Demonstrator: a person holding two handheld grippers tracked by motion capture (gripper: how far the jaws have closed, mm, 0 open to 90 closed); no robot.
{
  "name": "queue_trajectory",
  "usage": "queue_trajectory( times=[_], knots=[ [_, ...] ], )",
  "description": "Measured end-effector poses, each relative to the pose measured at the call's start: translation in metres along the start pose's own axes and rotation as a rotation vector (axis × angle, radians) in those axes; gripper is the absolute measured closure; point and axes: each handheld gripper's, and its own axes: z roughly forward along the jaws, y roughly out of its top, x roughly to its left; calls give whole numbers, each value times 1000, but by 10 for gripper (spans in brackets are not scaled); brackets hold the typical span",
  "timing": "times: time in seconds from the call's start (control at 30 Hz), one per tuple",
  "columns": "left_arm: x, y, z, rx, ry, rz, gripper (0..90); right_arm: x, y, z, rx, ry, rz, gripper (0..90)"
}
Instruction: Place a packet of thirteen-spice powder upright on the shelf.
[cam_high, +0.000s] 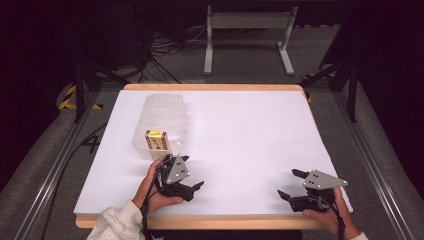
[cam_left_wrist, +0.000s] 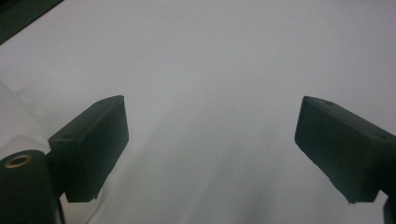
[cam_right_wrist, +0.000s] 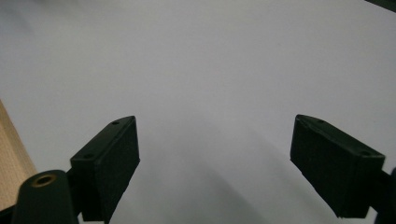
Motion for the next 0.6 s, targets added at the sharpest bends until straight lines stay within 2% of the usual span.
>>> queue_trajectory(
  times=[0.23,0.4,0.6],
  knots=[
    [3,-15,1,58,-36,-12,102,0,0,1,3,0,3,162],
    [4,-25,-3,77,-51,-26,102,0,-1,0,3,-1,5,162],
    [11,-39,-11,89,-65,-64,97,0,-3,-1,-2,-2,14,162]
  ],
)
